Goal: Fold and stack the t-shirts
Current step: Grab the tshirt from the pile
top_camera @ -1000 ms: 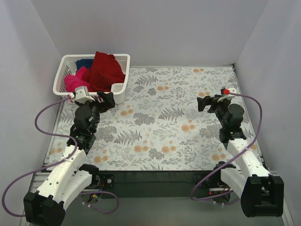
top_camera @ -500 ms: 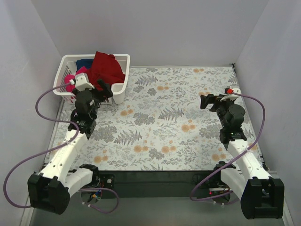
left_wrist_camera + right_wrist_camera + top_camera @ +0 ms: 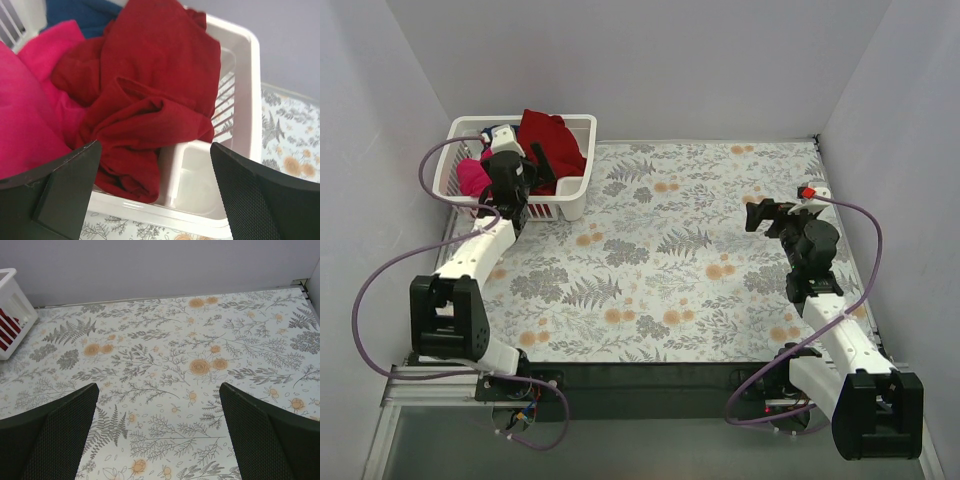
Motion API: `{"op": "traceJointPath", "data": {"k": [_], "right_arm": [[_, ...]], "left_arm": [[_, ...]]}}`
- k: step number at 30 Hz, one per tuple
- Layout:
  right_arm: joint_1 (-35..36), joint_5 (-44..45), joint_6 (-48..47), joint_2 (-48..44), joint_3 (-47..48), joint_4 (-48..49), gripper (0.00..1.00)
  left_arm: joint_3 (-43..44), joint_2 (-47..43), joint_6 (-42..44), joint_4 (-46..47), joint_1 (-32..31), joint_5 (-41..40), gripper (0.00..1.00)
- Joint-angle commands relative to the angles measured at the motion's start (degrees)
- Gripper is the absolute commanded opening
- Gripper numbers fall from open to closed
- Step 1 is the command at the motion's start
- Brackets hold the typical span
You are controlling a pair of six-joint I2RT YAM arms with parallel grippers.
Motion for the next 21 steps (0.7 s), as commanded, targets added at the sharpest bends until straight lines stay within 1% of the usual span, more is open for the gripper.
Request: {"op": "traceJointPath", "data": {"k": [1,6,9,12,16,17,19,20,21], "right_arm": [[-0.17,0.40,0.92,0.65,1.40,0.89,0.98],[-0.17,-0.22,1.27,1.88,1.93,0.89,0.99],[-0.17,-0.48,1.19,2.58,2.11,0.81,0.99],[-0.17,-0.22,1.36,2.14,1.76,0.98,0.98],[-0.17,-0.39,1.63,2.14,2.02,0.98,0.98],[-0.17,-0.57,1.63,2.23,2.02,0.98,0.98],[-0.17,-0.57,1.54,2.41,2.11,0.98,0.97],[-0.17,-0.48,1.54,2.32,2.02,0.89,0.97],[-0.17,-0.31,1.54,2.23,1.93,0.98,0.97]], "left_arm": [[3.18,1.85,2.39,1.06,0.75,3.42,0.83],[4.59,7.12,2.56,2.20,1.37,5.17,0.79],[4.42,9.06,2.91,4.83,1.63,4.91,0.79],[5.21,11.08,3.62,6.68,1.81,5.00,0.74],[7.40,13.72,4.85,6.86,1.90,5.44,0.59],[8.10,14.16,5.02,6.68,1.90,5.35,0.51],[8.46,15.48,5.38,6.86,1.98,5.61,0.41],[8.63,15.75,5.38,6.77,1.98,6.22,0.28],[8.64,16.10,5.38,6.77,1.98,6.75,0.20]]}}
